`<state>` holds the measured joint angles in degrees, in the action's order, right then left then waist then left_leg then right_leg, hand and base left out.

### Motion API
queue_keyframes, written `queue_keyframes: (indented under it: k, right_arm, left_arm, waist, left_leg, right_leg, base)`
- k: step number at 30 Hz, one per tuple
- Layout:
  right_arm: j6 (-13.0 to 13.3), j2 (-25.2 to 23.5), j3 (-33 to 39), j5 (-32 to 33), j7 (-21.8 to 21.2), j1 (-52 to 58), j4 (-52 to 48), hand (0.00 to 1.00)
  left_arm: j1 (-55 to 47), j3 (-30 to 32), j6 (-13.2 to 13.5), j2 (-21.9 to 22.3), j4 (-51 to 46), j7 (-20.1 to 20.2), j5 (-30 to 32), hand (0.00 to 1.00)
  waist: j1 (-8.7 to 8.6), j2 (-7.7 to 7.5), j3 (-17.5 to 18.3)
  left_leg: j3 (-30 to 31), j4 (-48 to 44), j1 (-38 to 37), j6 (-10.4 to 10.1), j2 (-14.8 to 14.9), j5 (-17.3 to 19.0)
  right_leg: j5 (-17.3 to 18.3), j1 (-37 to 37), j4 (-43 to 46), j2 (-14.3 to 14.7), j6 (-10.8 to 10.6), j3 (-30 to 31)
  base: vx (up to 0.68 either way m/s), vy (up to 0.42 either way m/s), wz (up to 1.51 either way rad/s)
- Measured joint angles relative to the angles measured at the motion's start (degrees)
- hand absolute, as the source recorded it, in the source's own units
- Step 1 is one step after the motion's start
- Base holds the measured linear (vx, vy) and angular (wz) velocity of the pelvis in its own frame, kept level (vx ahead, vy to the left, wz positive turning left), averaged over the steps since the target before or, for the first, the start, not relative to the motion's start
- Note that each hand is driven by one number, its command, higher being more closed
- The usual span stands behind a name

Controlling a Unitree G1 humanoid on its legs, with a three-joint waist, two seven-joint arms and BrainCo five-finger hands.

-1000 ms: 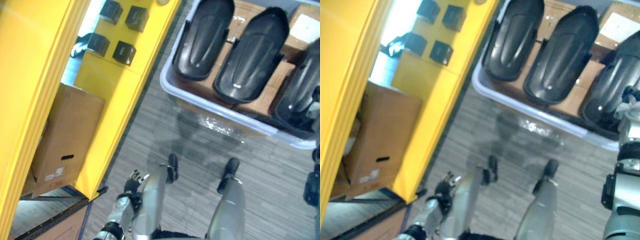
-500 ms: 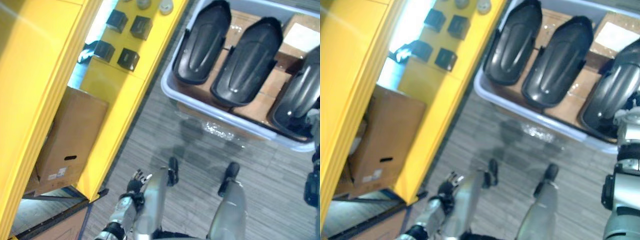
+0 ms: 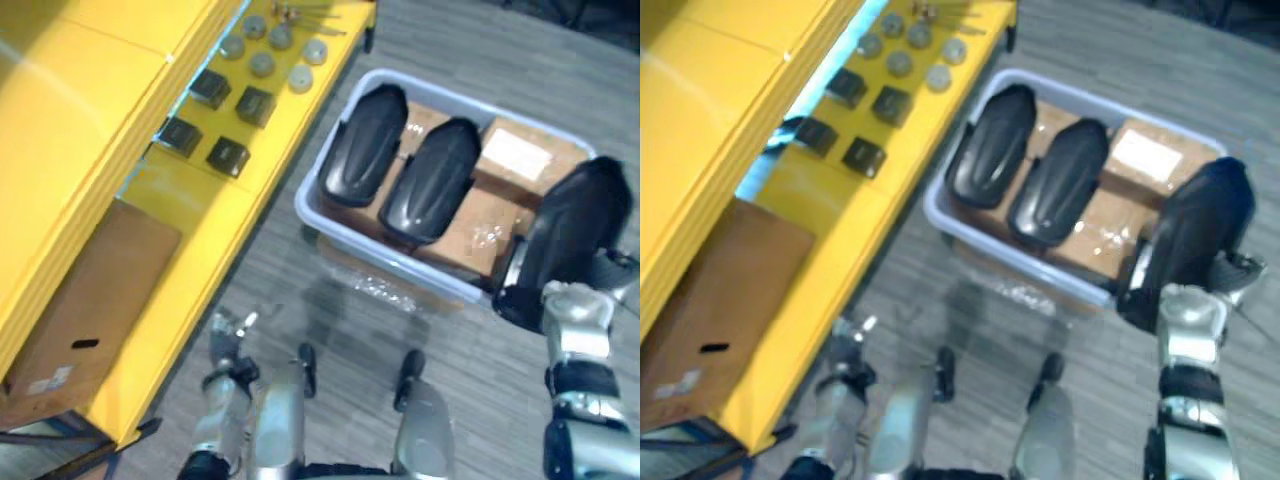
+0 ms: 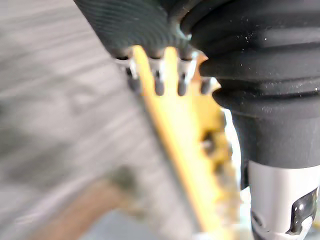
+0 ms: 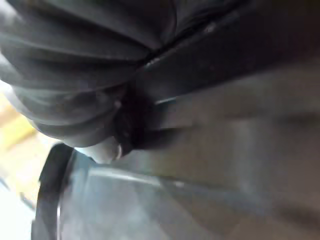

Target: Walk over and take plastic housings, then place them on the shelf

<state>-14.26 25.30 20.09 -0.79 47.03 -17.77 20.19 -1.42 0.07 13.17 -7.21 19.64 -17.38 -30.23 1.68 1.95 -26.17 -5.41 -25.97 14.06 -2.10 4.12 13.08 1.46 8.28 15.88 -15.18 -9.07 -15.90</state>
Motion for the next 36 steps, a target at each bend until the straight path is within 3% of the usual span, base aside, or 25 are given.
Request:
queue_keyframes:
  k: [1, 4, 9, 11, 13, 17, 24, 28, 36]
  right_arm:
    - [0.31, -1.26, 0.12, -1.51, 1.41, 2.18, -2.51, 1.00]
    - [0.96, -2.83, 1.23, -5.76, 3.30, 4.10, -6.41, 1.00]
    - [3.41, -2.77, 1.56, -13.14, 4.02, 3.58, -10.15, 1.00]
    - [6.52, -2.65, 0.57, -17.05, 3.75, 1.40, -11.13, 1.00]
    - [8.43, -2.25, -0.53, -19.39, 2.72, 0.05, -12.07, 1.00]
    - [16.29, -2.20, -10.18, -25.20, -0.89, -2.90, -14.32, 1.00]
    - [24.56, -4.39, -23.46, -29.45, -4.03, -6.86, -15.19, 1.00]
    - [27.10, -6.53, -27.24, -30.55, -4.50, -7.30, -15.18, 1.00]
    - [29.07, -10.20, -32.33, -30.41, -5.57, -7.33, -14.04, 1.00]
  left_arm:
    - [-1.09, 1.17, -0.50, -0.58, -2.61, -0.25, 1.25, 0.00]
    - [-1.84, 1.22, -1.71, -1.12, -8.15, 0.09, 4.43, 0.00]
    - [0.50, -0.79, -4.90, -0.84, -15.19, 3.04, 6.08, 0.00]
    - [2.01, -2.16, -6.21, -0.83, -17.99, 5.77, 5.87, 0.00]
    - [3.69, -3.53, -7.50, -0.86, -18.53, 7.86, 5.18, 0.00]
    - [6.61, -8.28, -11.28, -0.79, -19.94, 14.30, -1.58, 0.00]
    - [12.42, -16.45, -15.24, -0.81, -20.63, 20.41, -8.08, 0.00]
    - [15.12, -18.19, -15.24, -0.52, -20.62, 21.01, -10.06, 0.00]
    - [17.53, -20.12, -14.89, -0.75, -18.57, 20.83, -10.26, 0.00]
  waist:
    - [-0.25, -1.29, 2.85]
    - [-0.86, -3.10, 7.45]
    - [-0.84, -3.34, 12.66]
    - [-0.81, -3.26, 14.69]
    - [-0.84, -3.07, 15.19]
    - [-0.79, -3.45, 16.83]
    - [0.56, -3.60, 17.07]
    - [0.56, -3.68, 17.35]
    - [0.42, -4.10, 19.92]
  left_leg:
    - [-0.28, 1.83, -1.37, -0.25, -0.18, -0.15]
    - [-0.45, 4.37, -5.11, -0.65, -0.31, -0.42]
    - [-1.33, 8.56, -11.37, -0.67, -0.83, -0.42]
    - [-1.56, 10.06, -12.81, -0.67, -0.91, -0.42]
    - [-1.61, 10.61, -13.61, -0.67, -0.96, -0.42]
    - [-2.61, 11.59, -15.14, -0.73, -1.14, -0.49]
    - [-2.97, 12.27, -15.85, -1.02, -1.39, -1.32]
    - [-2.85, 13.79, -15.96, -0.98, -1.75, -2.70]
    - [-2.80, 16.99, -16.01, -0.93, -2.46, -4.87]
  right_leg:
    - [-0.09, -1.30, -1.74, 0.14, -0.14, -0.35]
    - [-0.28, -5.31, -4.60, 0.41, -0.15, -1.49]
    - [-0.67, -11.65, -8.63, 0.42, -0.46, -2.81]
    - [-1.47, -12.71, -9.91, 0.62, -0.40, -2.78]
    - [-2.23, -13.57, -10.77, 0.75, -0.28, -2.76]
    - [-3.31, -14.41, -11.62, 0.70, -0.12, -2.54]
    - [-3.52, -14.48, -11.63, 0.51, -0.06, -2.03]
    - [-3.52, -14.33, -11.82, 0.39, -0.04, -2.17]
    - [-3.47, -14.06, -12.72, 0.39, 0.03, -2.30]
  base:
    - [0.14, -0.003, 0.01]
    - [0.23, 0.007, 0.06]
    - [0.15, 0.022, 0.02]
    - [0.08, 0.036, -0.06]
    - [0.02, 0.037, -0.05]
    - [0.00, 0.050, -0.08]
    - [-0.04, 0.009, -0.04]
    - [-0.07, -0.019, 0.05]
    - [-0.07, -0.015, 0.01]
